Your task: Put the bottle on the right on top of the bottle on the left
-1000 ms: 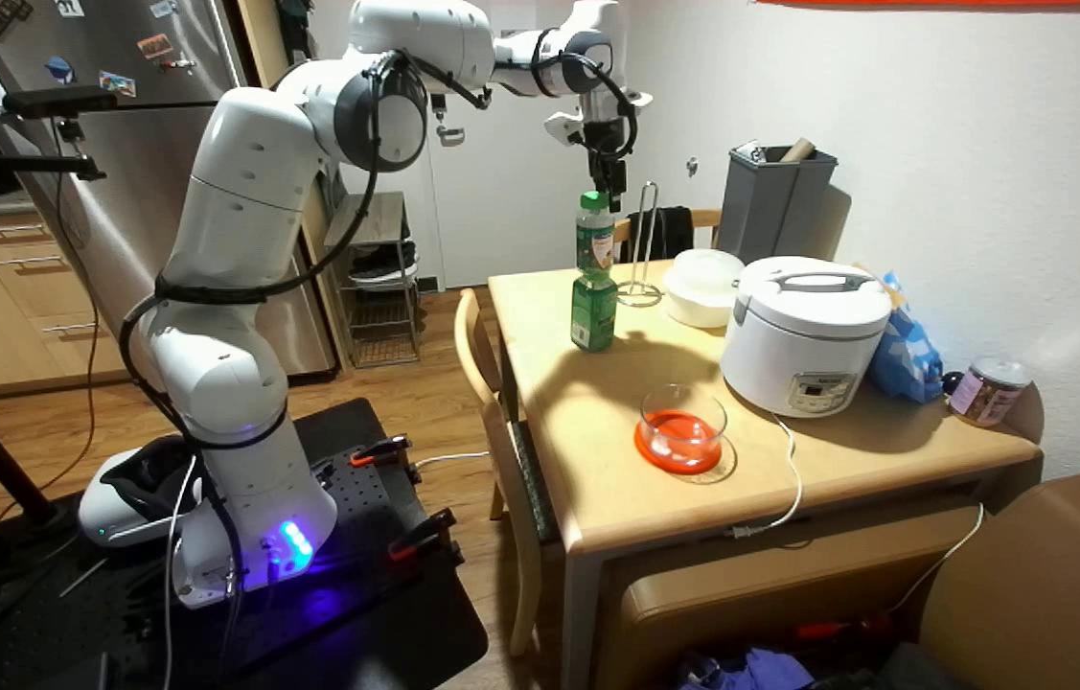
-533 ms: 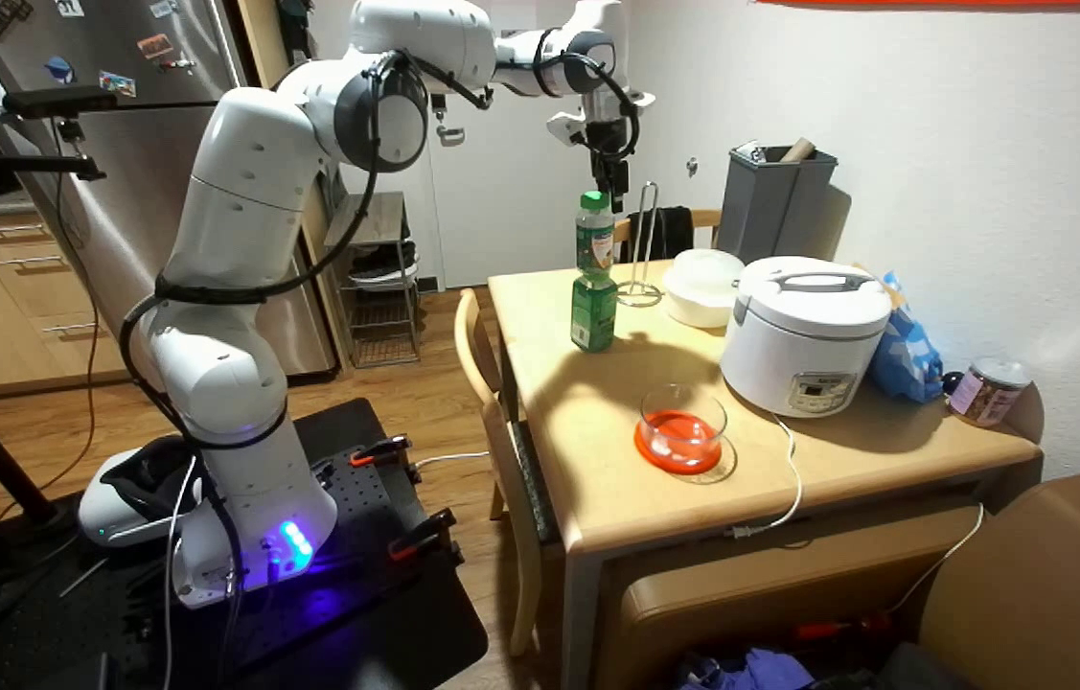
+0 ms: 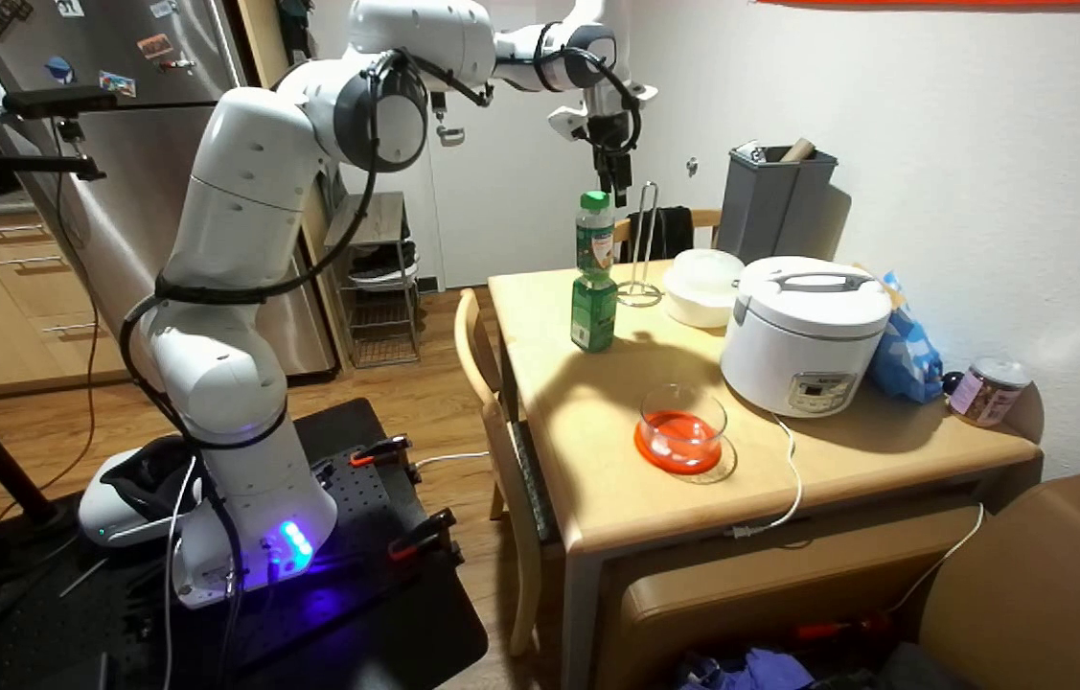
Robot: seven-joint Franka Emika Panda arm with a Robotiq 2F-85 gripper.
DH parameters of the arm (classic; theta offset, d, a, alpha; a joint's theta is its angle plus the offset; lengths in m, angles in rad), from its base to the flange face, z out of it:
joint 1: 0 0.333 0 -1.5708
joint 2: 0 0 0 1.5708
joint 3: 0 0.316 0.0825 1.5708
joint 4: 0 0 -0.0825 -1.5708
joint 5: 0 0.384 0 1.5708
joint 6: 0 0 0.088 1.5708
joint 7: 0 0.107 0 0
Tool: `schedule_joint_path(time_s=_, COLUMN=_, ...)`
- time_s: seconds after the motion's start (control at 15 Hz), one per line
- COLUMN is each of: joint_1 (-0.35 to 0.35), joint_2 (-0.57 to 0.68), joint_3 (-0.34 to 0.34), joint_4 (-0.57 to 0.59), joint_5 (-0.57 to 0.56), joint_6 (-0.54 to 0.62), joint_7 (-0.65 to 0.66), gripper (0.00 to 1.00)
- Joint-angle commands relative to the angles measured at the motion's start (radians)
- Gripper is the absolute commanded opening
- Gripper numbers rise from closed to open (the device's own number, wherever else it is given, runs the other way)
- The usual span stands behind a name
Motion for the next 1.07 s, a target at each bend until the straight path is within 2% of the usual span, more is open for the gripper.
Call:
schedule_joint_path(time_s=0.0, joint_1=-0.008, joint_2=-0.015, joint_3=0.004, joint_4=0.019, joint_5=0.017, joint_6=0.004, joint_7=0.001, gripper=0.99)
schedule_joint_path(time_s=0.4, joint_1=-0.013, joint_2=-0.036, joint_3=0.002, joint_4=0.037, joint_5=0.012, joint_6=0.004, joint_7=0.003, gripper=1.00)
schedule_joint_path(time_s=1.0, joint_1=-0.022, joint_2=-0.199, joint_3=-0.041, joint_4=-0.080, joint_5=-0.007, joint_6=0.010, joint_7=0.076, gripper=1.00)
